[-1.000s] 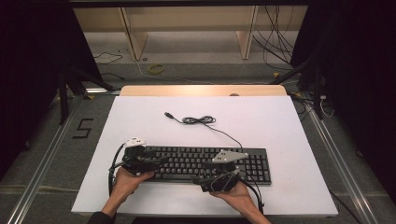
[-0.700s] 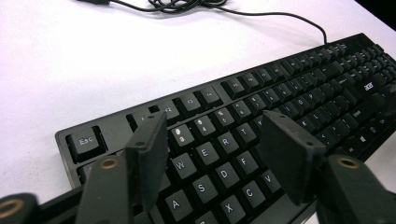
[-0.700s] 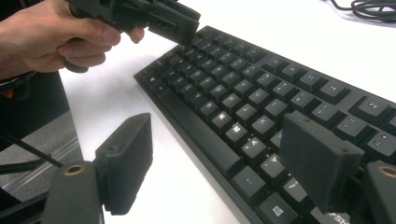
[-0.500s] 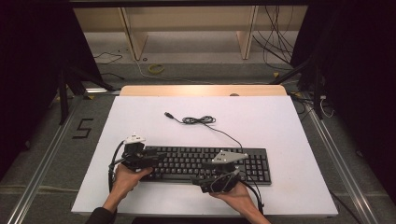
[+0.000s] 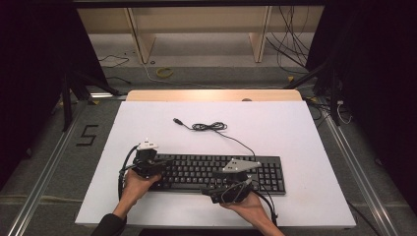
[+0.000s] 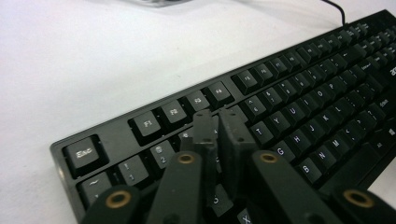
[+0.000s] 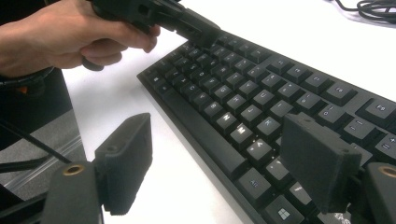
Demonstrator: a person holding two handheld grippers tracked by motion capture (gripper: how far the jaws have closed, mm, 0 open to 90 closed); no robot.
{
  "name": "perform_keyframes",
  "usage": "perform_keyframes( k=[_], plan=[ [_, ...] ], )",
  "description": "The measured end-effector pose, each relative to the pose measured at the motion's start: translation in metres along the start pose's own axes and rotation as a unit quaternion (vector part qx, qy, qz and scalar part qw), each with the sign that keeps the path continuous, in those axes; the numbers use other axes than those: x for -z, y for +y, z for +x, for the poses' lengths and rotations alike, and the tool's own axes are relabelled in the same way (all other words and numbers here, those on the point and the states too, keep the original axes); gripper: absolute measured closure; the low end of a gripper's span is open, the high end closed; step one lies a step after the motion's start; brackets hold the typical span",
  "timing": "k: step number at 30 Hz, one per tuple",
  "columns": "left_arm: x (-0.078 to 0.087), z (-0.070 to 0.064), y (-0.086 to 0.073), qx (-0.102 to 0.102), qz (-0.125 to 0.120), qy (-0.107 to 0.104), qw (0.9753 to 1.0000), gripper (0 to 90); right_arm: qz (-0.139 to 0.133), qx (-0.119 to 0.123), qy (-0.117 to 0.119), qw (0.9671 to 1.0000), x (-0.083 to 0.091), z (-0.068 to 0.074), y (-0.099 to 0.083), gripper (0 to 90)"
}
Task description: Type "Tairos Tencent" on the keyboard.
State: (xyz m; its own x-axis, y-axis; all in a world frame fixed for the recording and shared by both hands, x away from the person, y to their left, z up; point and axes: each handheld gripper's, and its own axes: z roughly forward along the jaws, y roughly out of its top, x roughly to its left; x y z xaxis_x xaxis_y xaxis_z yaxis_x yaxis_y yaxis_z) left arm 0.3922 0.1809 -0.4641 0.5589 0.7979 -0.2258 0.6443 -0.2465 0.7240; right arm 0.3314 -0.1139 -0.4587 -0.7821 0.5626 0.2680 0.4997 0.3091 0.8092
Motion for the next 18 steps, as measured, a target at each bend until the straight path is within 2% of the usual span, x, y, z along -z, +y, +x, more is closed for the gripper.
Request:
perform_keyframes(
  k=[5, 18],
  plan=[
    [-0.0043, -0.0012, 0.0003, -0.003, 0.008, 0.000, 1.0000, 88.7, 0.000, 0.001, 0.001, 1.0000, -0.0001, 0.0002, -0.0001, 26.5],
    [-0.0109, -0.0041, -0.0025, -0.011, 0.026, -0.005, 0.9996, 88.9, -0.001, 0.001, 0.001, 1.0000, 0.0001, 0.0005, 0.0001, 26.4]
  ],
)
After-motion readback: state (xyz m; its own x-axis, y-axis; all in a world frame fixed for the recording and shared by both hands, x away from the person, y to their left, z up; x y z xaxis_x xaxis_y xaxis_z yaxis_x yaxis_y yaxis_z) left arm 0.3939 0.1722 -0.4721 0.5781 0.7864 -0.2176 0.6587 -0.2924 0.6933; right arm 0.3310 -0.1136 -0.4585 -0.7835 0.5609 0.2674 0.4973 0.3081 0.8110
